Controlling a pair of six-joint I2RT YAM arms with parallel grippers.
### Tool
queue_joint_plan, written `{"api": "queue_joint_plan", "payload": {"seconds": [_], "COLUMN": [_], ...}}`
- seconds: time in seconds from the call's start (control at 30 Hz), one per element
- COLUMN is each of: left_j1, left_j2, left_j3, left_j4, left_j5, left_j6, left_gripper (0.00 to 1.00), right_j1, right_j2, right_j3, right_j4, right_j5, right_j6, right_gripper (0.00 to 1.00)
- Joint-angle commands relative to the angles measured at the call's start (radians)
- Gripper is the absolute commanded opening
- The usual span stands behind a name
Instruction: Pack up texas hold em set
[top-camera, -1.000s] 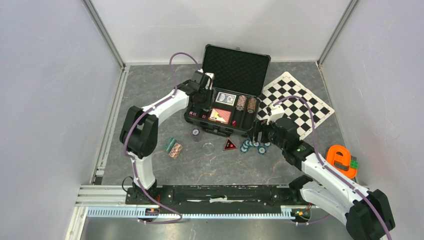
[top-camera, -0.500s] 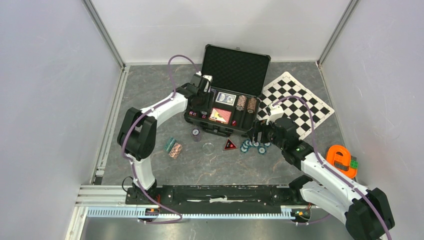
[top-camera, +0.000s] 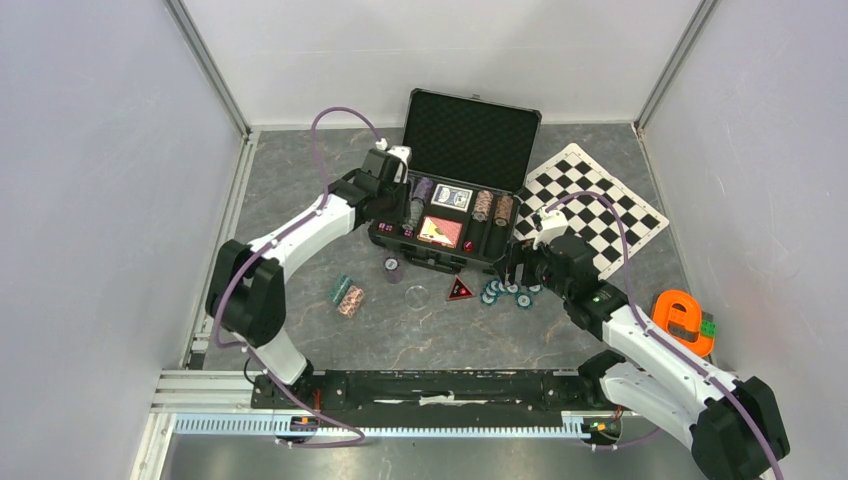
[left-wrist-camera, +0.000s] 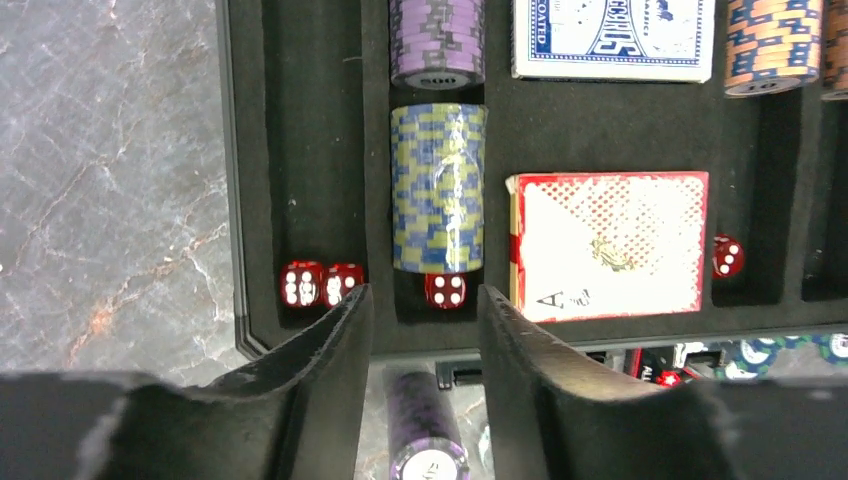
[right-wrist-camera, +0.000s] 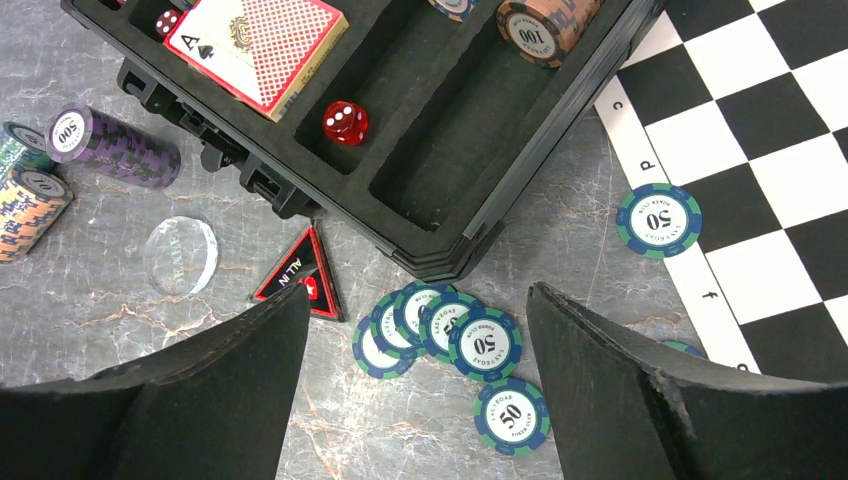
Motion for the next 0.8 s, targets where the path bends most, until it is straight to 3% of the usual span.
{"api": "queue_joint_plan", "payload": {"seconds": [0.0,0.1,0.13,0.77], "left_j1": [-0.004,-0.004,-0.004,-0.004], "left_j2": [-0.084,-0.084,-0.082,0.028], "left_j3": [-0.037,-0.043,-0.047,-0.022], "left_j4": [0.014,-0.004,-0.008,0.016], "left_j5": [-0.017,0.0,0.01,0.047], "left_j6": [0.003,0.001,0.0,-0.011], "left_gripper": [0.39,0.07,0.02,0.02], "right_j1": [0.001,0.001,0.001,0.0], "right_j2": [-0.017,-0.019,-0.02,-0.042], "right_j3": [0.027,0.026,0.025,0.021], "right_j4": [0.027,0.027,0.025,0.005], "right_j5": [0.001,0.002,0.001,0.03], "right_j6": [-0.003,-0.003,-0.004,-0.029], "right_gripper": [0.85,0.85,0.85,0.85]}}
